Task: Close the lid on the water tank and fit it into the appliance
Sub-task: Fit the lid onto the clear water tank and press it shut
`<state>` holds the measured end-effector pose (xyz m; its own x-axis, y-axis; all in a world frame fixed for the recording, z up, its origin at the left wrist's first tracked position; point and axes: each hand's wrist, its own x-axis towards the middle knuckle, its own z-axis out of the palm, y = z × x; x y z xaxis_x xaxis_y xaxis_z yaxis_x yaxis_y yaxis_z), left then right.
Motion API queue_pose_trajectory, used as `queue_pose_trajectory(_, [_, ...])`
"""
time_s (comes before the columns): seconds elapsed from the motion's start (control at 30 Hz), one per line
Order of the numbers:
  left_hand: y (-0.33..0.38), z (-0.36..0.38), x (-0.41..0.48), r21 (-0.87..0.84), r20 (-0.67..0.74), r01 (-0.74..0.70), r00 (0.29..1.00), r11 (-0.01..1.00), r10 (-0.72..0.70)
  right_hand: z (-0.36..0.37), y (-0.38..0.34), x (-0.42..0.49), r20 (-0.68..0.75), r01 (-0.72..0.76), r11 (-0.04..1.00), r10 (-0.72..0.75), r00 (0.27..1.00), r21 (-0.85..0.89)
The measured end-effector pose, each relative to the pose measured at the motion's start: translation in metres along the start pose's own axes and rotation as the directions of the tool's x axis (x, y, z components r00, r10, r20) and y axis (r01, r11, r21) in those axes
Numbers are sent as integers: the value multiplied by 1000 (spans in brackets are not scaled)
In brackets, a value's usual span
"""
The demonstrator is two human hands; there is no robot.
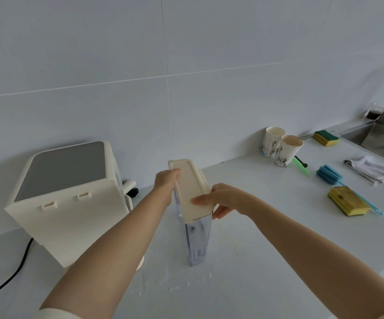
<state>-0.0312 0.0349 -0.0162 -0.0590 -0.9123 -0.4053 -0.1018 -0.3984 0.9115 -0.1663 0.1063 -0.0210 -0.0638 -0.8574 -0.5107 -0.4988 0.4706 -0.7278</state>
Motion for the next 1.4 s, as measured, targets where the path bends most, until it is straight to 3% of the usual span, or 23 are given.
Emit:
queue_pose_trajectory(0.3, [6,-3,-9,98,87,-68,994,993,60,7,-2,2,51,3,995,2,999,-97])
queue_pose_trajectory(0.5, [-3,-14,-27,138,120,-52,992,989,36,-25,-16,15,-170,125,992,-118,978,29])
queue_pose_trajectory(0.57, [-9,-16,-39,173,116,-76,992,982,56,-32,-25,21,-193,176,984,-175,966,-10])
queue_pose_trajectory(0.73, [-20,-5,-65,248,90,-131,990,960,112,-28,-51,36,-47,274,923,-297,954,-271])
queue_pose_trajectory(1.0, [-31,9,-67,459,39,-228,971,858,237,-10,-68,51,94,284,776,-281,955,-563])
queue_pose_trajectory(1.4, [-34,2,-57,601,109,-299,949,741,295,-13,-66,54,31,256,796,-286,958,-548])
